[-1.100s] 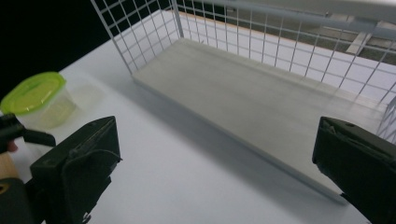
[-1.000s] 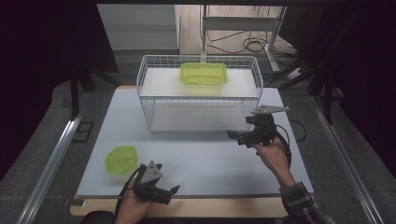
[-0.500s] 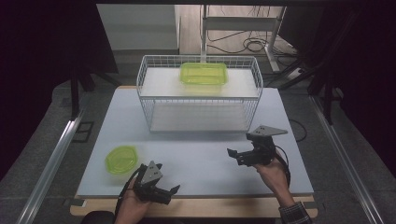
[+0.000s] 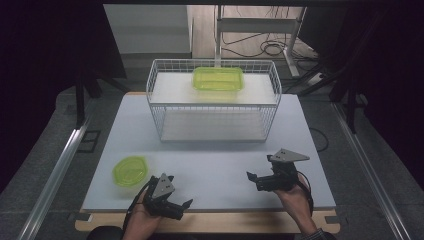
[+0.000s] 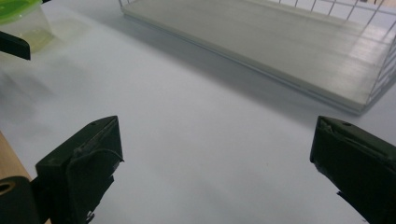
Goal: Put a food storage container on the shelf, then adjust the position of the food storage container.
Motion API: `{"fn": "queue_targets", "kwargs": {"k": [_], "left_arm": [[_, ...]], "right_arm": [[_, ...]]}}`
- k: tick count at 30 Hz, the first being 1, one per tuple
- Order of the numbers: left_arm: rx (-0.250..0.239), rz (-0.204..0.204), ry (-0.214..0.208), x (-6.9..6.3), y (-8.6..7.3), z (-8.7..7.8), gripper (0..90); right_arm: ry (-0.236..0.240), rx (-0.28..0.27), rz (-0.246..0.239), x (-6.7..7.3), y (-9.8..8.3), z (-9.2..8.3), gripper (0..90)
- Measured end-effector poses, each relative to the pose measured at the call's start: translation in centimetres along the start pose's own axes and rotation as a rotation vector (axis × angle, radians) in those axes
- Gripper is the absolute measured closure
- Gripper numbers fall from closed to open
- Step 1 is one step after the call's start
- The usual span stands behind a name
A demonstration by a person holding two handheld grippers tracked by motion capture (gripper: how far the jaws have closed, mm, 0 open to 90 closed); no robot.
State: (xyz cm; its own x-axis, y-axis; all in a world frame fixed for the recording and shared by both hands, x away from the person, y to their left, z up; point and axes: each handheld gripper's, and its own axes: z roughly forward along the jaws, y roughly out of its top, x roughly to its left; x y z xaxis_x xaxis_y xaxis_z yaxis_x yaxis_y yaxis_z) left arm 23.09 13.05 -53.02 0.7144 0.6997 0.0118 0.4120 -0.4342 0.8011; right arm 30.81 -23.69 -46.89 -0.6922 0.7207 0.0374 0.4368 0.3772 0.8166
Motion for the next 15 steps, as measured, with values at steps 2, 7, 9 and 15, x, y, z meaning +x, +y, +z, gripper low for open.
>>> {"fn": "queue_targets", "kwargs": {"k": [2, 7, 9, 15], "left_arm": [[0.009, 0.012, 0.003, -0.1, 0.0, 0.0, 1.4], [0.012, 0.008, 0.002, -0.1, 0.0, 0.0, 1.4], [0.012, -0.020, -0.001, -0.1, 0.1, -0.1, 1.6], [0.020, -0.038, 0.034, 0.2, 0.8, -0.8, 2.1]], "right_arm": [[0.002, 0.010, 0.007, 0.0, -0.5, 0.1, 2.3], [-0.002, 0.073, 0.003, 0.5, -1.8, 0.7, 2.3], [-0.006, 0.096, 0.000, 0.6, -2.2, 1.0, 2.3], [-0.008, 0.099, 0.006, 0.5, -2.3, 1.2, 2.3]]}}
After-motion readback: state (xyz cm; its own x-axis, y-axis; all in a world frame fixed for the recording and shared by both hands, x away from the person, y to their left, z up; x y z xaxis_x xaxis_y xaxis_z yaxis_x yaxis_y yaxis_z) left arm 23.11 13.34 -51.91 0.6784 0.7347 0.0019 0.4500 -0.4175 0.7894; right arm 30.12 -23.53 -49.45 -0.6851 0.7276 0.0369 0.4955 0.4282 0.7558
